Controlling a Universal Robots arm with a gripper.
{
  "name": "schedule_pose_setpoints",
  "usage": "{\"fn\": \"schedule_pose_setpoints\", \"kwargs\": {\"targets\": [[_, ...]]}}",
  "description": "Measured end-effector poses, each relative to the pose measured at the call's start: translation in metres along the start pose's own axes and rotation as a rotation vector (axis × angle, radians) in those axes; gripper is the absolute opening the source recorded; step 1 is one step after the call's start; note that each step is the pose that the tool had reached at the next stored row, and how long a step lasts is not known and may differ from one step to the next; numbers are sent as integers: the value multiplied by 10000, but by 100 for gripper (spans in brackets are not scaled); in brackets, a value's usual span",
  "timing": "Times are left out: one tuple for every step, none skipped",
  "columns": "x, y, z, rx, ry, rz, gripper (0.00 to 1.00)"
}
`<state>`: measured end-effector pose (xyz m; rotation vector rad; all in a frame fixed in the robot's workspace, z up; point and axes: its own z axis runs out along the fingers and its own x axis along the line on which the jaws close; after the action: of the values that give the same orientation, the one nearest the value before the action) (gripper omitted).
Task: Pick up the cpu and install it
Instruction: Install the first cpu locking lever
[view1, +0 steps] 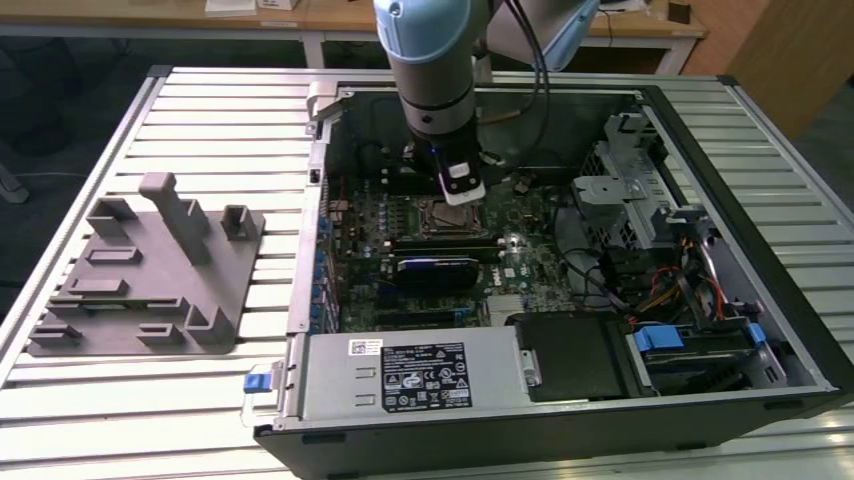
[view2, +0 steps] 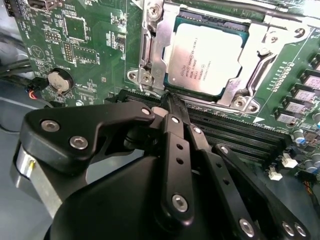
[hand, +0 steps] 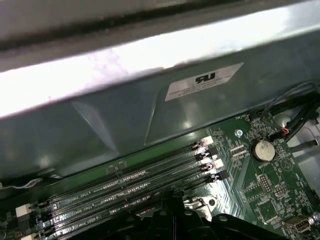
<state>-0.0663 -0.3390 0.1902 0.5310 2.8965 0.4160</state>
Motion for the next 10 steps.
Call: {"fn": "schedule_pose_setpoints", "kwargs": {"targets": [[-3, -5, -1, 0, 0, 0, 11], [-7, -10, -2, 0, 0, 0, 11], [-12, -16, -3, -1, 0, 0, 11], [-18, -24, -4, 0, 0, 0, 11], [-24, -31, -4, -3, 1, 0, 11], [-29, -39, -4, -6, 1, 0, 11], [-34, -47, -4, -9, 1, 1, 11], [-37, -52, -5, -8, 2, 1, 11], [-40, -56, -5, -4, 1, 0, 11], [-42, -58, -5, -4, 1, 1, 11]]}}
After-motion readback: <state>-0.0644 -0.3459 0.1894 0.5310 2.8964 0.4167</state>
